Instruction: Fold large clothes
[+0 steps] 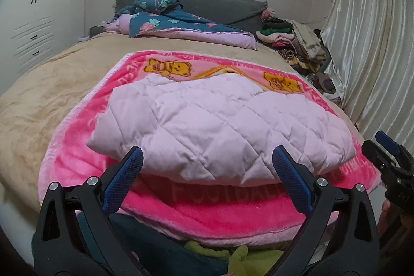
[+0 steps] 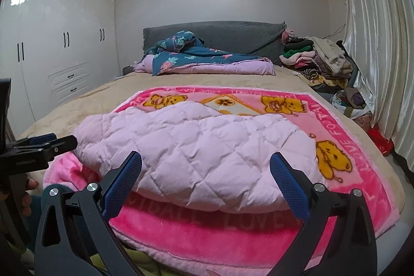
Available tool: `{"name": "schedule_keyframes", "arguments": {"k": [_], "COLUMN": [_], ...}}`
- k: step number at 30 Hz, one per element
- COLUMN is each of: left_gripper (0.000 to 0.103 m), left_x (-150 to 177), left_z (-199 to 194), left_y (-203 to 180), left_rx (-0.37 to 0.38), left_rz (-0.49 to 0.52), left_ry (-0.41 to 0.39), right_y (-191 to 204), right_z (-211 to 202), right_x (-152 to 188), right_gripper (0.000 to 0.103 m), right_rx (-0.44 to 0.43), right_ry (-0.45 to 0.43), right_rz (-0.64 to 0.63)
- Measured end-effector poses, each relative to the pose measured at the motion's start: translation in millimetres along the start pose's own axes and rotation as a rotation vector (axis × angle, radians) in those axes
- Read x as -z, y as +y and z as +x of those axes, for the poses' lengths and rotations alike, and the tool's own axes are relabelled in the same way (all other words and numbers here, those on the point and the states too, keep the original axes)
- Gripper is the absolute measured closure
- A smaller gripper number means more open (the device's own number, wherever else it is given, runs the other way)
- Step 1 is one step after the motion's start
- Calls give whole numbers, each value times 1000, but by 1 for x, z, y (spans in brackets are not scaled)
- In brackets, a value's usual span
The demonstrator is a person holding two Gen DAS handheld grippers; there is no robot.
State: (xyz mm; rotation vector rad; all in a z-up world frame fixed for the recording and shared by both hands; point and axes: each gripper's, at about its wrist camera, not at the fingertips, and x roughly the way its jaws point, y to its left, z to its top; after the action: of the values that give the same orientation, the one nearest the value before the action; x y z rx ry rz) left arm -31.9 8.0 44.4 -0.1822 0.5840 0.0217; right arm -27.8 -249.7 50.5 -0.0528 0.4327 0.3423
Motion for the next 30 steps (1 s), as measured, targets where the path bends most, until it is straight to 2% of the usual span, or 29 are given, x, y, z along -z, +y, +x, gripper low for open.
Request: {"name": "schedule_keyframes", "arguments": {"k": [9, 30], "left_gripper": [9, 9], "left_x": [15, 16], "left_z": [6, 2], "left_y": [-6, -5], "left_rx": [3, -19], "left_rz": [14, 14], "left_ry": [21, 16], "right_y": [1, 4], "right_z": [11, 13], "right_x": [17, 22], "right_gripper": [4, 4], "right_rx": [-14, -26], "right_ry": [68, 89], "right_rz": [26, 34]}}
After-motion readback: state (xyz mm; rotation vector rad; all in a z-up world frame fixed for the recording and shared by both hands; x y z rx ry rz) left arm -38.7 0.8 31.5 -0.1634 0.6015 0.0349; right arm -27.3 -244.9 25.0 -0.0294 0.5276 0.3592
